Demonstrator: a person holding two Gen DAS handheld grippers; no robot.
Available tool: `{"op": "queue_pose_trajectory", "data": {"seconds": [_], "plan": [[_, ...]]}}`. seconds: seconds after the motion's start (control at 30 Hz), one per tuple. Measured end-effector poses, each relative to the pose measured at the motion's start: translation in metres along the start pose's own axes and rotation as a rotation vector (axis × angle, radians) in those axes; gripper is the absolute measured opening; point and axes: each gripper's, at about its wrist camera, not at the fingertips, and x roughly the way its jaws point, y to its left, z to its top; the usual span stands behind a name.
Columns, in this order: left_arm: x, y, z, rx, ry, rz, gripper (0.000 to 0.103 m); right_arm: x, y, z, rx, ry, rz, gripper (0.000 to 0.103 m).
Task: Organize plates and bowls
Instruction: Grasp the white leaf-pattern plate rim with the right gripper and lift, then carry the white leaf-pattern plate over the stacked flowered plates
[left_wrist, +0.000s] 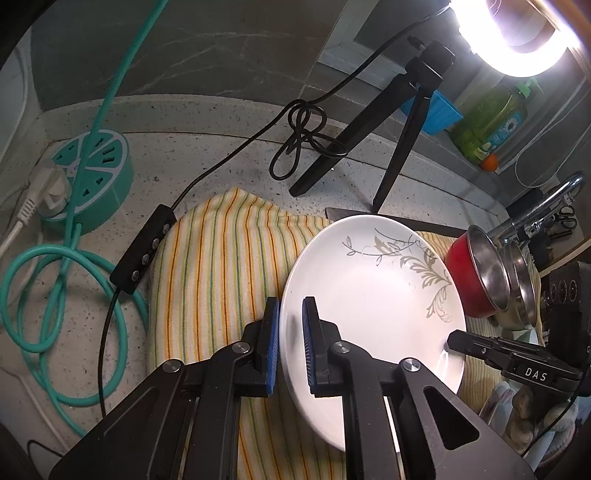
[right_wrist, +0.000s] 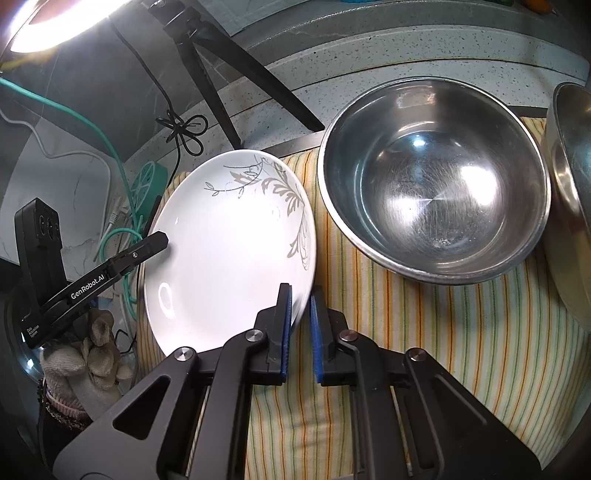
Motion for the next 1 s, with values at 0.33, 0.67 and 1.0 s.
{"op": "queue_pose_trajectory", "data": {"seconds": [0.33,0.67,1.0], "plan": [[-0.018,-0.008,-0.020,-0.023,-0.020,-0.001,0.011,-0.016,0.002,-0.012,-0.027,0.006,0.008,0.010],[-0.050,-0.030,-0.043,-0.037,-0.062,-0.010,0.011,-0.046,-0.003,-0.028,-0.043,-0.001,0.034,0.010],[-0.073,-0.071,-0.075,-0.017,-0.102,-0.022,0.011,-0.086,-0.028,-0.050,-0.063,-0.016,0.051,0.010]]}}
